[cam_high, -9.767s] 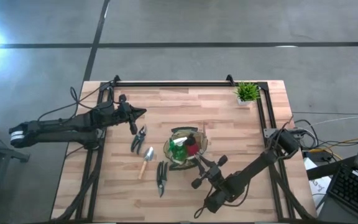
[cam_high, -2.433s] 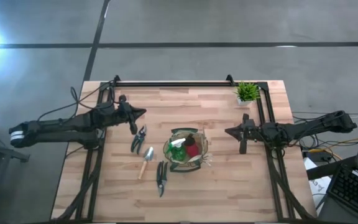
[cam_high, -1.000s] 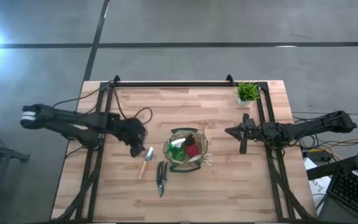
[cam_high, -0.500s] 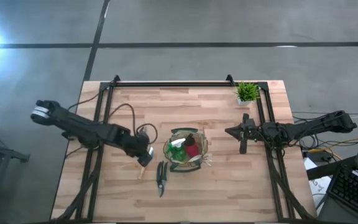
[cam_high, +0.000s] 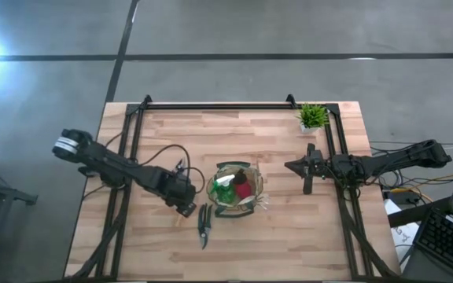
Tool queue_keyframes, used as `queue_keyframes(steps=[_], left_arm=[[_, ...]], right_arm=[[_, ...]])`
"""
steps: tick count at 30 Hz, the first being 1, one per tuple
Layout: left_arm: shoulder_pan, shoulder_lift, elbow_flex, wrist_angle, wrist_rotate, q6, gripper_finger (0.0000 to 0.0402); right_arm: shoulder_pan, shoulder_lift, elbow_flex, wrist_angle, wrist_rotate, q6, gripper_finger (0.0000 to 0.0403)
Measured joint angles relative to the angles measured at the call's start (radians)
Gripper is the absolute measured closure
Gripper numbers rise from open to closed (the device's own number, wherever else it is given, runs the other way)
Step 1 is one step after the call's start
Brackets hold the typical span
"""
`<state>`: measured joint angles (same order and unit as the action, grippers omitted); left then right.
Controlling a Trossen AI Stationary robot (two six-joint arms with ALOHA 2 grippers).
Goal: Pick & Place Garden tools in Gardening bag
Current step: Put the brown trowel into the white gardening bag
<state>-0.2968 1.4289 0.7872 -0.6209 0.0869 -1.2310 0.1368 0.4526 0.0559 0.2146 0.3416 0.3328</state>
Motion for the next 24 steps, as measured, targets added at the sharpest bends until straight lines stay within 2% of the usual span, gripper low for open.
queue_keyframes(steps=[7, 15, 21, 24], left_arm=[[-0.001, 0.058, 0.0, 0.082, 0.0, 0.0, 0.0198], [0.0, 0.158, 0.006, 0.085, -0.019, 0.021, 0.0198], [-0.003, 0.149, 0.004, 0.087, -0.074, 0.044, 0.0201], [-0.002, 0.149, 0.002, 0.087, -0.099, 0.052, 0.0219]], right_arm=[[0.0, 0.0, 0.0, 0.0, 0.0, 0.0, 0.0394], [0.0, 0.0, 0.0, 0.0, 0.0, 0.0, 0.0394], [0.0, 0.0, 0.0, 0.0, 0.0, 0.0, 0.0394], [0.0, 0.0, 0.0, 0.0, 0.0, 0.0, 0.0394]])
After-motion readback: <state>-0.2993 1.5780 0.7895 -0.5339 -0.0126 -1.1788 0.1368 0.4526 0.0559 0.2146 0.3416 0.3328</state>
